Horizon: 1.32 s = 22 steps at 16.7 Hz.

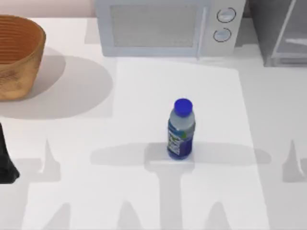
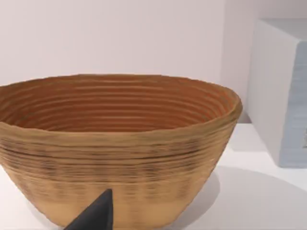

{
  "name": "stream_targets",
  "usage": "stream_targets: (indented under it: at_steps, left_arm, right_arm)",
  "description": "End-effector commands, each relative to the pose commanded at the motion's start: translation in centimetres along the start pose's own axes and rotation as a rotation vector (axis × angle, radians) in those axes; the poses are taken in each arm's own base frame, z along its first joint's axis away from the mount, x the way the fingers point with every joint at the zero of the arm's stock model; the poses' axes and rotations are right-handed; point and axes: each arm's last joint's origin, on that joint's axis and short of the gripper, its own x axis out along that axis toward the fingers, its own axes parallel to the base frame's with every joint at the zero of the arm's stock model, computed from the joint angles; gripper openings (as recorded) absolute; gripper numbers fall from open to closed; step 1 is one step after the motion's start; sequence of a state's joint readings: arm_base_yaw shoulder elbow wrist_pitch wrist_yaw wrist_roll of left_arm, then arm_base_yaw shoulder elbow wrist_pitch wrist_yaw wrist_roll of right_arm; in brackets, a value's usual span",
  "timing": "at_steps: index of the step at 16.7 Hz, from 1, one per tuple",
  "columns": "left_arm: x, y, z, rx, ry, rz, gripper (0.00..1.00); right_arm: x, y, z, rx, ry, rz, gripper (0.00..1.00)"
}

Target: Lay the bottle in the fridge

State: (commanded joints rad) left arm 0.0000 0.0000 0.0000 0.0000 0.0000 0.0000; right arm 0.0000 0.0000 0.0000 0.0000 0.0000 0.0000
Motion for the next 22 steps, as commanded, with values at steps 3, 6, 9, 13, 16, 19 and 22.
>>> stream_targets:
  at_steps: [3,6,9,13,16,19,22]
  left_arm:
    - [0.0,0.0,0.0,0.0,0.0,0.0,1.0]
    - [0.0,0.0,0.0,0.0,0.0,0.0,1.0]
    - [0.0,0.0,0.0,0.0,0.0,0.0,1.0]
    - [0.0,0.0,0.0,0.0,0.0,0.0,1.0]
    - [0.0,0.0,0.0,0.0,0.0,0.0,1.0]
    - [0.0,0.0,0.0,0.0,0.0,0.0,1.0]
    - [0.0,0.0,0.0,0.0,0.0,0.0,1.0]
  right_arm:
    - [0.1,0.0,-0.1,-0.001,0.007,0.003,1.0]
    - [0.5,0.3,-0.5,-0.009,0.049,0.029,1.0]
    - [1.2,0.7,-0.4,-0.021,0.07,0.073,1.0]
    - [2.7,1.7,0.5,-0.03,0.066,0.153,1.0]
    - [4.3,2.9,1.0,-0.031,0.055,0.227,1.0]
    - [6.0,4.4,1.2,-0.029,0.045,0.308,1.0]
    - [7.8,6.3,0.7,-0.026,0.038,0.393,1.0]
